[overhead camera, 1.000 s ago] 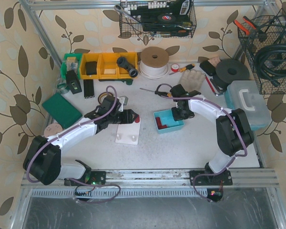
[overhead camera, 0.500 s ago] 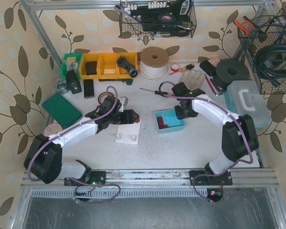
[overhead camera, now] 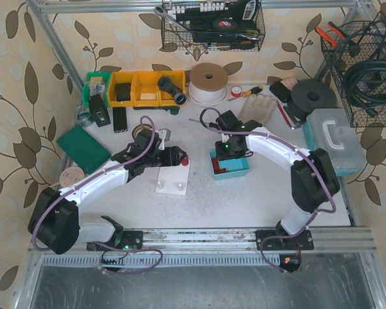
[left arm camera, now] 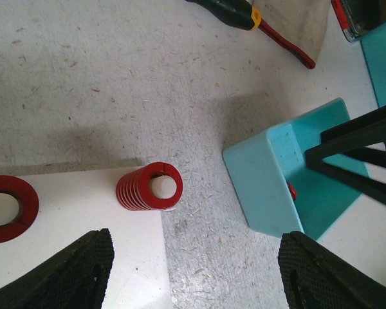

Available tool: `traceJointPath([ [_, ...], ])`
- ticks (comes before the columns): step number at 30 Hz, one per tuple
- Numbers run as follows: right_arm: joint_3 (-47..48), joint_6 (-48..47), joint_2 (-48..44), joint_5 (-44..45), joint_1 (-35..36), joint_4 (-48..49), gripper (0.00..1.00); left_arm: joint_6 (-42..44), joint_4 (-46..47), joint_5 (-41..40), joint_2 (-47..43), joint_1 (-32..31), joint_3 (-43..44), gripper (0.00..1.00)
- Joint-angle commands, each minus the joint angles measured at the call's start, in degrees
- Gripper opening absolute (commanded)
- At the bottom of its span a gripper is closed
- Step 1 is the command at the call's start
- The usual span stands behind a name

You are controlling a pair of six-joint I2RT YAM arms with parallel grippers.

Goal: Install the large spring

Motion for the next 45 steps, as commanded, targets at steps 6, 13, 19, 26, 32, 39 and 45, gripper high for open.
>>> traceJointPath([
  [6, -0.16, 2.93, 7.82, -5.87, 0.65, 5.94, 0.49, -0.35, 1.33, -0.87, -1.43, 0.47, -0.53, 0.74],
  [13, 0.55, 3.63, 12.35, -4.36, 1.5, 7.16, 0.49, -0.49, 1.53, -1.0, -1.38, 0.48, -0.53, 0.74],
  [19, 0.32, 4.8, 14.51, -0.6, 1.61, 6.08, 0.49, -0.49, 1.52, -1.0, -1.33, 0.51, -0.57, 0.73],
  [26, -0.28, 5.49, 14.48, 2.12, 1.37, 6.02, 0.48, -0.49, 1.53, -0.82, -1.03, 0.48, -0.48, 0.73],
  [32, 1.52, 5.62, 14.92, 3.11, 1.16, 5.54, 0.48, -0.49, 1.64, -0.81, -1.11, 0.45, -0.52, 0.73],
  [39, 2.0, 5.71, 15.74, 5.28, 1.16, 4.84, 0.41, -0.49, 1.77, -0.6, -0.94, 0.49, -0.48, 0.73],
  [45, 1.7, 6.04, 14.26, 5.4, 0.9, 4.68, 0.07, -0.34, 1.86, -0.23, -0.8, 0.46, -0.42, 0.72],
])
